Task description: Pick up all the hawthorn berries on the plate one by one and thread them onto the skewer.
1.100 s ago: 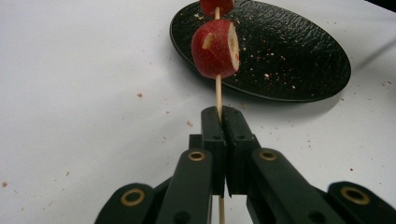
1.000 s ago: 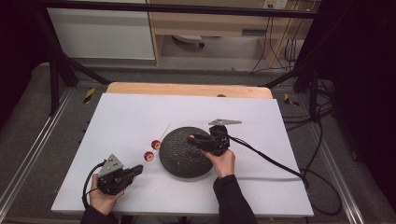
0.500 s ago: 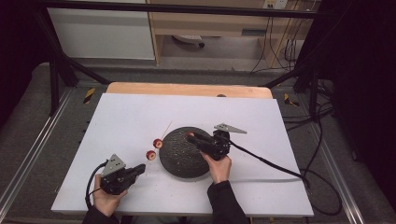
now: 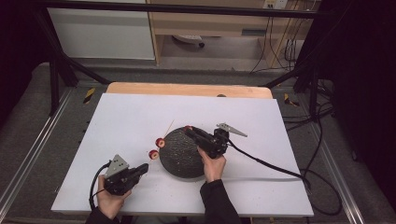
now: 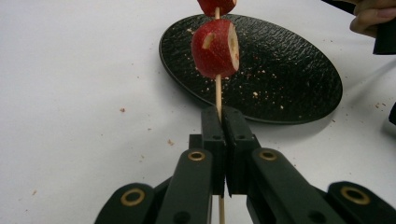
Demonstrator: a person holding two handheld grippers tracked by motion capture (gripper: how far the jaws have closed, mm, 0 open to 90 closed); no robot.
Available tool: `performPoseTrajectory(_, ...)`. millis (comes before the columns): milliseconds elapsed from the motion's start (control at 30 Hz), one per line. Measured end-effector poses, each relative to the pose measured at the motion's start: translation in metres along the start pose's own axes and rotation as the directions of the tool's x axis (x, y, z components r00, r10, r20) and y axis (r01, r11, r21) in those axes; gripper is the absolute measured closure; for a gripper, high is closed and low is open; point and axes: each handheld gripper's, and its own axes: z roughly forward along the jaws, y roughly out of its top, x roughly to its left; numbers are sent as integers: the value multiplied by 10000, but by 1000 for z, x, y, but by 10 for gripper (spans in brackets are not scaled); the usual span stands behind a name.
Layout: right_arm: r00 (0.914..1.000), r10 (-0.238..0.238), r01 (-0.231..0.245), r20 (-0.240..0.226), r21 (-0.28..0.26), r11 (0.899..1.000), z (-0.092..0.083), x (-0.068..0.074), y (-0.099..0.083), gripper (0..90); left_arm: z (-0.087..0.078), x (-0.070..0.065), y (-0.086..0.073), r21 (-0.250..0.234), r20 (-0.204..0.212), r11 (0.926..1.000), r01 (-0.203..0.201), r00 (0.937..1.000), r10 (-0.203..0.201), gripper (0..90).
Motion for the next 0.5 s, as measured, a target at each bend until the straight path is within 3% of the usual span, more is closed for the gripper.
performPoseTrajectory(500,9994,348,-339,41,-1413,9894,-1,0,12,635,1,-10,5,-279,-271,9995,125,9995,-133,881)
